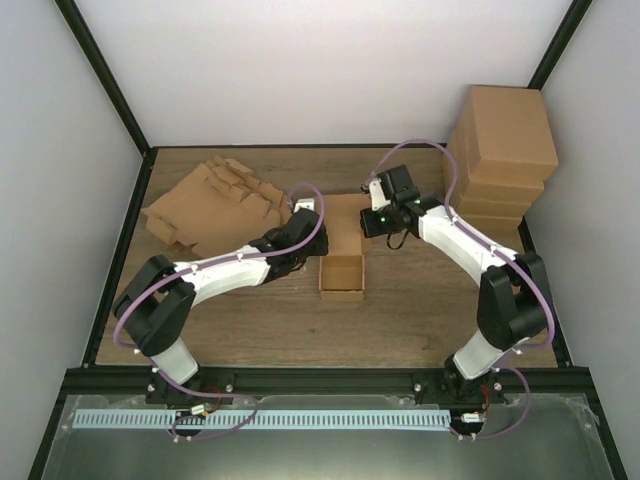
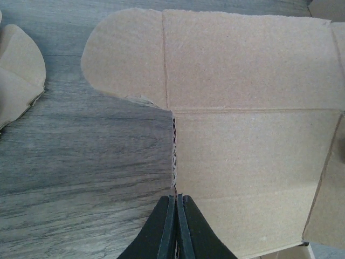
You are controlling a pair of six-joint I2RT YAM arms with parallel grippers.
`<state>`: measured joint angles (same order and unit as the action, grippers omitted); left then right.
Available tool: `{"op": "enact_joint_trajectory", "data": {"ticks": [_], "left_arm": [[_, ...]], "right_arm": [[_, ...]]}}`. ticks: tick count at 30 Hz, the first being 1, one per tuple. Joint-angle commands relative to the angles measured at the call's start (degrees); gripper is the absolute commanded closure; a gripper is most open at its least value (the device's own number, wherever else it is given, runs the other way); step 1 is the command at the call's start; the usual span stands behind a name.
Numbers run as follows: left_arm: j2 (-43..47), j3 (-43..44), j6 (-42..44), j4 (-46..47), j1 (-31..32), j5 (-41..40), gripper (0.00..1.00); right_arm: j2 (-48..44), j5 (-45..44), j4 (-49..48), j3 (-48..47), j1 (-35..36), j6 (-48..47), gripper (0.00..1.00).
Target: Fold the paper box
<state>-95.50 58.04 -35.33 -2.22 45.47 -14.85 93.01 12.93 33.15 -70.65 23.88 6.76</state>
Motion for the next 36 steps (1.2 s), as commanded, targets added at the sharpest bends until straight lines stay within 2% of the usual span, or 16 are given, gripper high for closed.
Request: {"op": "enact_joint_trajectory", "data": {"ticks": [1,10,18,25,36], "left_arm": [[-1.38,1.05,-0.64,1.33,0.58,1.36,0.96],[-3.60,2.87,-1.58,1.75,0.30,1.00,0.96],[-5.67,4.19,-4.34,2.73,0.01,3.66,0.96],[-7.49,5.67,-9.32,2.85,-0.20,7.58,0.96],[-7.20,7.85,-17.55,2.49,-0.21,14.64,0.94]], "right_arm": [[-4.07,-7.70,-7.33,2.26,3.70,7.41,0.99],[-6.90,-15.94,-21.86,10.11,5.65,11.89,0.99],[-6.62,-19.18,-28.45,13.63,6.14,17.29,0.99],[-5.85,-19.16,-29.57,14.61,6.56,19.07,0.99],[-12.41,-18.27,-34.79,21.90,6.71,17.77,0.99]]}}
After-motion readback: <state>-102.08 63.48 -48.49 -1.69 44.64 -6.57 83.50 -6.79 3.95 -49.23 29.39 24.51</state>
